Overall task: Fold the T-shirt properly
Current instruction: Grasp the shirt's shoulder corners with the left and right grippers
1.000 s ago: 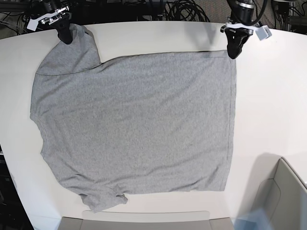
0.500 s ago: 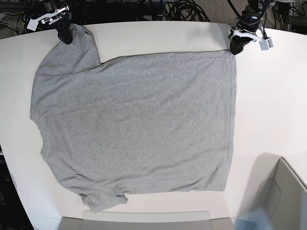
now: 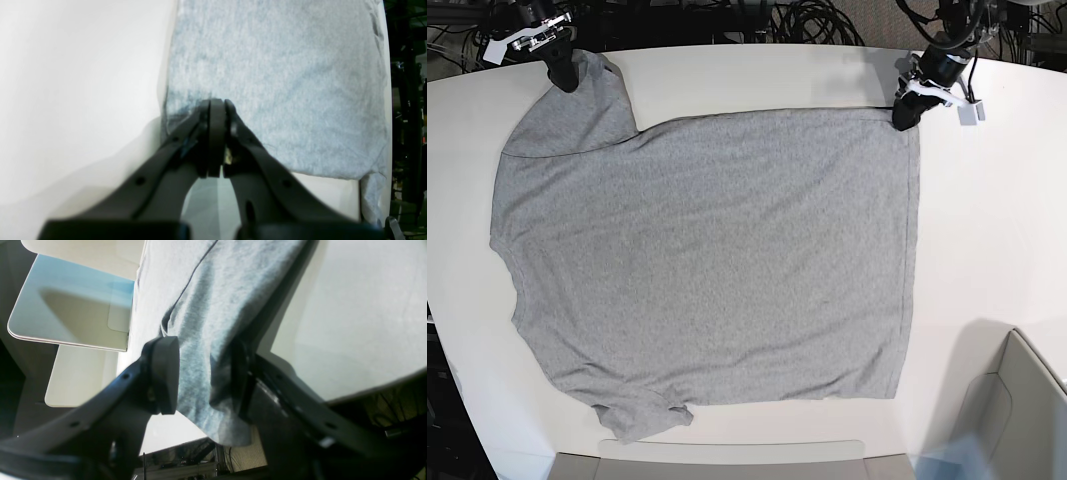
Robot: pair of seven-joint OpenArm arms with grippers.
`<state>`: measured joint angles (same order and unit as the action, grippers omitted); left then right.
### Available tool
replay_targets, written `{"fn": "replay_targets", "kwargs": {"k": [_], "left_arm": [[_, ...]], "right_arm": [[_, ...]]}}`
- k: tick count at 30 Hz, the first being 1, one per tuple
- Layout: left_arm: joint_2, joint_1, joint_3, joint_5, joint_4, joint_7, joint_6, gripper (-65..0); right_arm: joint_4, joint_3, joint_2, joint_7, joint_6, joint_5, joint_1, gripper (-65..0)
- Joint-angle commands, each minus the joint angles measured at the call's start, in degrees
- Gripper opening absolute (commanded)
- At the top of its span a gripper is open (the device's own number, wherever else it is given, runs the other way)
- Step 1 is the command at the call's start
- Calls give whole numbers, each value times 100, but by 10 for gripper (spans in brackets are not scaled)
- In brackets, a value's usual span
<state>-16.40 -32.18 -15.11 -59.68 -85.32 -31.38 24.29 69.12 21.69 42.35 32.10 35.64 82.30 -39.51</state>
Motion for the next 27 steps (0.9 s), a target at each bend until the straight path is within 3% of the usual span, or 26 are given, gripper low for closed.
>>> {"fn": "replay_targets", "kwargs": {"k": [1,7,10,12,13,16,27], "left_arm": [[-61,-48,-5,100,-18,-243,-69,-442],[-61,137,4,100,-26,-665,-69,-456],[-61,146,4,109,0,-665,-78,-552],[-61,146,4,109,9,-665,-87,-639],[-61,146,4,109,9,-665,-87,-650],[-61,146,4,109,9,-665,-87,-650],[-70,-91,-75,109,-958,-603,-78,-650]], "right_arm": [[-42,42,51,-295,-324,-24,-89,-390],[-24,42,60,-295,-324,-24,-71,-391],[-24,50,209,-304,-324,-68,-80,-398],[-16,42,236,-304,-324,-358,-71,-459],[-16,7,236,-304,-324,-481,-71,-508],[-16,7,236,-304,-324,-525,-71,-650],[424,-29,244,-225,-324,-525,-212,-650]]}}
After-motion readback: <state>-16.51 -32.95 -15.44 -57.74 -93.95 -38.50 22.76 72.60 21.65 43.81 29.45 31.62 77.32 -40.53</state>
